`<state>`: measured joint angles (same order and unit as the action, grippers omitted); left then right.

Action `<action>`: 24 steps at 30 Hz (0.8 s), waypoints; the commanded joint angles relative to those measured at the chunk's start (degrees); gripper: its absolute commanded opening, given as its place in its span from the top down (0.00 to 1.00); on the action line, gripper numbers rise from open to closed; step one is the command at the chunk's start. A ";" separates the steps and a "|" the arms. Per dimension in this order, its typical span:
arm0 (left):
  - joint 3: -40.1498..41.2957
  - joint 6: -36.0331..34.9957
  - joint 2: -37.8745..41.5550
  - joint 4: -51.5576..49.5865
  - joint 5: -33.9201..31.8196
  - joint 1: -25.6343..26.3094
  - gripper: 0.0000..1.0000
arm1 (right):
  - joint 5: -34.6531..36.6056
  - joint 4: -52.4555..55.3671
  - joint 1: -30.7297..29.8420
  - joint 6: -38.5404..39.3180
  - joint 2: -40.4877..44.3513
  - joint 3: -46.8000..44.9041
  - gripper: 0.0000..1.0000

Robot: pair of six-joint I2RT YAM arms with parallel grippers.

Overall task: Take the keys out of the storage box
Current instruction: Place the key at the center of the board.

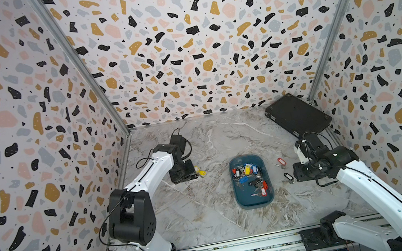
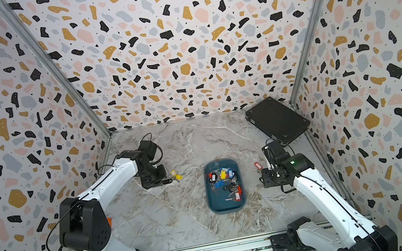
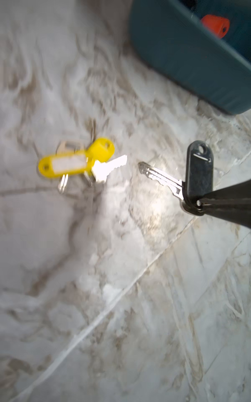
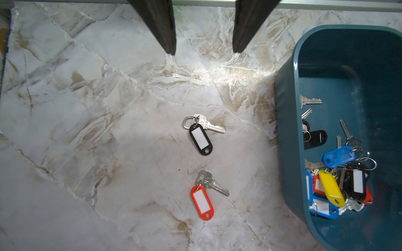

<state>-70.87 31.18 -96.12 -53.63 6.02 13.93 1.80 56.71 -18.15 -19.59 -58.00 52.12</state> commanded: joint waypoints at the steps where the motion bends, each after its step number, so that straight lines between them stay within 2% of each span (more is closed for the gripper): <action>1: 0.66 -1.51 -2.92 4.25 2.89 -2.17 1.00 | -3.66 -0.42 -0.93 1.31 -0.94 0.26 0.51; 4: 0.80 -1.09 -5.46 5.62 3.19 -2.97 1.00 | -5.86 -0.32 -2.83 1.84 -2.60 0.77 0.48; 5: 0.80 -0.98 -6.01 5.86 3.38 -3.04 0.94 | -6.30 -0.05 -3.87 1.91 -3.17 1.15 0.47; 8: 0.73 -1.23 -6.30 5.89 4.13 -3.10 0.51 | -6.89 1.05 -6.79 2.02 -4.78 2.48 0.43; 10: 1.03 -1.56 -4.65 6.00 3.95 -3.14 0.38 | -6.45 2.03 -7.80 1.68 -5.28 3.30 0.43; 11: 1.08 -1.87 -3.59 5.88 3.40 -3.13 0.19 | -6.03 2.42 -8.10 1.47 -5.21 3.60 0.42; 12: 0.86 -2.40 -2.64 5.42 2.82 -3.13 0.14 | -6.29 2.52 -8.21 1.59 -5.11 3.80 0.41; 14: 0.07 -3.83 -0.51 4.07 1.10 -3.13 0.10 | -6.61 3.56 -8.61 1.43 -5.32 5.24 0.39; 18: -0.44 -7.34 3.86 4.76 -0.16 -3.15 0.12 | -8.07 3.48 -11.03 0.87 -7.92 8.41 0.37; 24: 3.75 -8.87 8.10 9.31 -0.33 -3.30 0.12 | -8.11 1.20 -16.70 -0.26 -17.40 13.66 0.34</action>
<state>-69.25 24.34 -88.84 -46.04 6.50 10.96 -5.78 58.04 -33.19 -18.96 -72.73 63.46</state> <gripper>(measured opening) 0.878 0.659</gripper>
